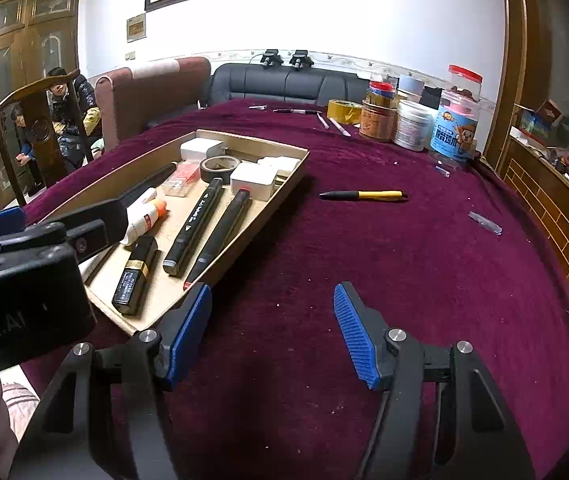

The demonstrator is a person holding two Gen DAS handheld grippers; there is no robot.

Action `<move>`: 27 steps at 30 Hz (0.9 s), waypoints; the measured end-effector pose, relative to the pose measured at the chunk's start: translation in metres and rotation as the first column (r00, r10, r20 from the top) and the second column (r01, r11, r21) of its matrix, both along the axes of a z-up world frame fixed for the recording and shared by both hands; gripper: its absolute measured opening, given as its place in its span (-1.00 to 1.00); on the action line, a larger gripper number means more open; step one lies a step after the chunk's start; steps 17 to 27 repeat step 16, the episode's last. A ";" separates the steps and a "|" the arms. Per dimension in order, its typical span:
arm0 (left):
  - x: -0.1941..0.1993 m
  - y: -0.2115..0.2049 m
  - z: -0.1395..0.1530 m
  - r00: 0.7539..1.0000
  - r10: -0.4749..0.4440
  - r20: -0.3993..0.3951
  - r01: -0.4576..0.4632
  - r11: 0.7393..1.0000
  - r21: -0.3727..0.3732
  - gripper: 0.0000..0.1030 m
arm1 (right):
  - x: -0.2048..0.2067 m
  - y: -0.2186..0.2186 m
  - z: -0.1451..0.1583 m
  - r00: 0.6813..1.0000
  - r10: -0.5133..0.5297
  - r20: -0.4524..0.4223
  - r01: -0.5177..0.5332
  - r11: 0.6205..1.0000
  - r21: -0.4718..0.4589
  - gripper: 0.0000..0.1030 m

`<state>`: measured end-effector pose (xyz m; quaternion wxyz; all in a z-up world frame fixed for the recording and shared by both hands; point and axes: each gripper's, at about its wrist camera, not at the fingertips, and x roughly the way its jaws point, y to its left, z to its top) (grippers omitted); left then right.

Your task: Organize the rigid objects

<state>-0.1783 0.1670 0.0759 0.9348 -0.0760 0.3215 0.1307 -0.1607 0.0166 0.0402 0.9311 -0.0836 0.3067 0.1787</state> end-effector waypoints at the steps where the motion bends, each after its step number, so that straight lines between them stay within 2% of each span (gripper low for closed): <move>1: 0.000 0.001 -0.001 1.000 0.001 -0.001 -0.001 1.000 0.000 0.98 | 0.000 0.000 -0.001 1.000 0.001 -0.003 -0.001 1.000 0.001 0.23; 16: 0.006 0.000 -0.008 0.998 0.015 -0.065 -0.015 1.000 -0.009 0.98 | 0.005 -0.008 -0.001 1.000 0.003 -0.031 -0.002 1.000 0.030 0.23; 27: 0.006 0.000 -0.008 0.998 0.015 -0.065 -0.015 1.000 -0.009 0.98 | 0.005 -0.008 -0.001 1.000 0.003 -0.031 -0.002 1.000 0.030 0.23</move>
